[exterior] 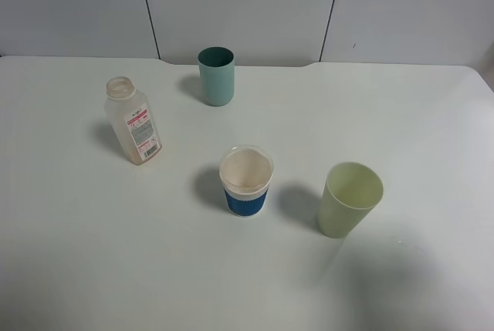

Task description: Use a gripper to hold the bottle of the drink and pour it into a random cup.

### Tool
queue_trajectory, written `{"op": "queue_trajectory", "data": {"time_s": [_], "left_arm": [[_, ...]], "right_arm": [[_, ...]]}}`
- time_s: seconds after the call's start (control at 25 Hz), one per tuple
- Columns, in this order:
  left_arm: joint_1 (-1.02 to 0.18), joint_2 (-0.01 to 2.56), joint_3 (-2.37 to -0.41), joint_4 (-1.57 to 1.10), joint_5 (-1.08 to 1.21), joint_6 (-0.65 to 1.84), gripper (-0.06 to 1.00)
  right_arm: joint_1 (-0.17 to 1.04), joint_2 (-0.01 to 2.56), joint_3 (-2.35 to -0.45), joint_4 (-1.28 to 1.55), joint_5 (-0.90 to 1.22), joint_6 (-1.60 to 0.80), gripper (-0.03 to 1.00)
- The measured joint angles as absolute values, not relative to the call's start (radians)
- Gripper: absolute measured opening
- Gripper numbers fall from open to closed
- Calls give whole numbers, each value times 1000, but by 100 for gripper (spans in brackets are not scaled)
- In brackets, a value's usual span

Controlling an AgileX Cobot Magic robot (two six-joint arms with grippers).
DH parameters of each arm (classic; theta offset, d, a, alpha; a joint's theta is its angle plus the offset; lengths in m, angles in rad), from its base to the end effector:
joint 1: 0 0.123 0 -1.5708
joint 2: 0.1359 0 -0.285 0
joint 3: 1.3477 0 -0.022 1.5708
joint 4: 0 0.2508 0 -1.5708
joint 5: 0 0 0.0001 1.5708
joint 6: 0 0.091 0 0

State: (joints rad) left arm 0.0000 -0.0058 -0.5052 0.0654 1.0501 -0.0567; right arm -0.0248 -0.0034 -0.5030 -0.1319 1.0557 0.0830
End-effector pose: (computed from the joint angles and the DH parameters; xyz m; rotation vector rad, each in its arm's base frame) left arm -0.0060 0.0052 0.2797 -0.0603 2.0203 0.0420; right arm -0.0061 -0.0103 0.2791 0.1154 2.0247 -0.1208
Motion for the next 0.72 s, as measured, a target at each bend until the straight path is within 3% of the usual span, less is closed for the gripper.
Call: {"op": "queue_trajectory", "data": {"time_s": [0.72], "left_arm": [[0, -6, -505, 65, 1050, -57, 99]], "right_arm": [[-25, -3, -503, -132, 1056, 83, 63]]}}
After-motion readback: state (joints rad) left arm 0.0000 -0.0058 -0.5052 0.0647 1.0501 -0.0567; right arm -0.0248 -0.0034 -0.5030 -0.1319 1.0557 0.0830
